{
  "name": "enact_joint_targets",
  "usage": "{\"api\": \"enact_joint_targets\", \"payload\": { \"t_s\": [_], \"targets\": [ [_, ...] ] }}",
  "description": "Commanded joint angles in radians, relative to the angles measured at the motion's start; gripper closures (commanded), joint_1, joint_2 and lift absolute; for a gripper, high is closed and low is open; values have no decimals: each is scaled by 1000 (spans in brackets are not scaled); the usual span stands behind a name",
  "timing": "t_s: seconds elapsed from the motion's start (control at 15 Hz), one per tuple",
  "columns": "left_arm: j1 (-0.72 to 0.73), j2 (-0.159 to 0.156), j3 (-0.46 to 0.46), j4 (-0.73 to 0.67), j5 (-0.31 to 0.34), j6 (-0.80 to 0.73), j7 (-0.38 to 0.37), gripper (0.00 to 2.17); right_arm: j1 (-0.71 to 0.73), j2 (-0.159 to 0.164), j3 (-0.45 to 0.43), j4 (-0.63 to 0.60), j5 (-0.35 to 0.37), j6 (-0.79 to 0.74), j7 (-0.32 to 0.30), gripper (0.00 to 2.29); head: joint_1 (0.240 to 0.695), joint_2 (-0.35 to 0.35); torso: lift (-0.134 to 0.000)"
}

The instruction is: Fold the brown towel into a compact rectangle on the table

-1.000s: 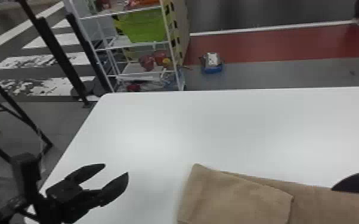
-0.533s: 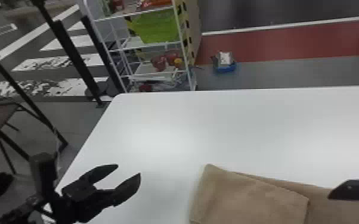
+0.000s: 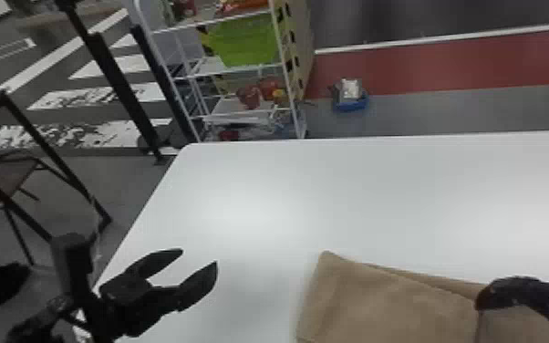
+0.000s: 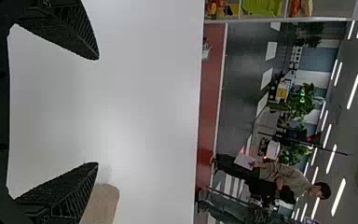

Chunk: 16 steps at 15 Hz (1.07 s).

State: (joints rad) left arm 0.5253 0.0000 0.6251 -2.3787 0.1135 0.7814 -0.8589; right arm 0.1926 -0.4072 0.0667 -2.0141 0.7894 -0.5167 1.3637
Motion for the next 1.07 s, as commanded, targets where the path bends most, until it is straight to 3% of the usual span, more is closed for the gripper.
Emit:
{"api": "enact_joint_targets", "payload": {
  "t_s": [0.0, 0.47, 1.0],
  "targets": [
    [-7, -3, 4, 12, 0, -9, 3, 76, -22, -4, 59, 15, 36, 19, 3, 215, 695, 349, -134],
    [-18, -3, 13, 33, 0, -37, 6, 76, -64, -4, 130, 43, 76, 71, 3, 336, 695, 350, -134],
    [-30, -3, 12, 47, -3, -37, 6, 76, -78, -2, 137, 46, 57, 130, 3, 593, 695, 350, -134]
  ]
}}
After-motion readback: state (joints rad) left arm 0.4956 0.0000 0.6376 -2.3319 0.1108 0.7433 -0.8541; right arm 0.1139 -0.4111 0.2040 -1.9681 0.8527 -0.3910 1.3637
